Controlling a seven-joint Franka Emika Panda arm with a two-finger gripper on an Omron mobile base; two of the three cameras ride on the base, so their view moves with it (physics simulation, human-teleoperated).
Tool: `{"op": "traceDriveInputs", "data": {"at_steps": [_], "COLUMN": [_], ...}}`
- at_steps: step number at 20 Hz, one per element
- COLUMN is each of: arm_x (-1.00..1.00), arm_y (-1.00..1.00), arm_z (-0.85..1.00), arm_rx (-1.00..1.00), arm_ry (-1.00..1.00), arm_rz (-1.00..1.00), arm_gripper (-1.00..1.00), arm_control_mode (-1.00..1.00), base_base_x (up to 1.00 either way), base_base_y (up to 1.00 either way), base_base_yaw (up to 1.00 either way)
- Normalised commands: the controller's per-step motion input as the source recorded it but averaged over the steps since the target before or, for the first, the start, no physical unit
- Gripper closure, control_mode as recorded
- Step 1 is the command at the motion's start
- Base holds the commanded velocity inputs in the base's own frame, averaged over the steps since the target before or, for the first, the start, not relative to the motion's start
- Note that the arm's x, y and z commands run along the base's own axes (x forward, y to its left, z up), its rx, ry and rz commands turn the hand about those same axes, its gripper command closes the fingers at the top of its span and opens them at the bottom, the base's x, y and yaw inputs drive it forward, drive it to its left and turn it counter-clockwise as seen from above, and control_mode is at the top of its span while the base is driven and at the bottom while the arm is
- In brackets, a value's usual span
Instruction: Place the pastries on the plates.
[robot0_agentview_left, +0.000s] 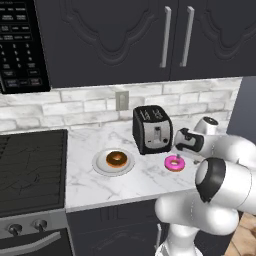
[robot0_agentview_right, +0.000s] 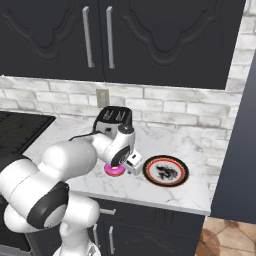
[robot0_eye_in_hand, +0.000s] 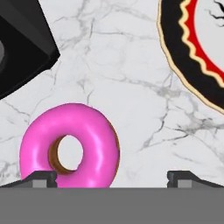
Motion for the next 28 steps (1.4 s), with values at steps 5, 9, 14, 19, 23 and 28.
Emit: {"op": "traceDriveInputs", "data": {"at_steps": [5,9,14,19,23,28], "arm_x": [0.03,0.06,0.11,0.09,0.01,0.0], "arm_y": [0.0,0.0,0.09,0.11,0.01,-0.03], "arm_z": [-0.21,-0.13,-0.15,-0.16,-0.17,-0.2], "arm_rx": [-0.03,-0.01,0.0,0.0,0.0,0.0], "arm_ry": [0.0,0.0,0.0,0.0,0.0,0.0], "arm_rz": [0.03,0.03,0.01,0.0,0.01,0.01], "arm_gripper": [-1.0,-1.0,-1.0,-1.0,-1.0,-1.0], "arm_control_mode": [-1.0,-1.0,-1.0,-1.0,-1.0,-1.0], "base_base_x": [0.0,0.0,0.0,0.0,0.0,0.0], "base_base_y": [0.0,0.0,0.0,0.0,0.0,0.0], "base_base_yaw": [0.0,0.0,0.0,0.0,0.0,0.0]}}
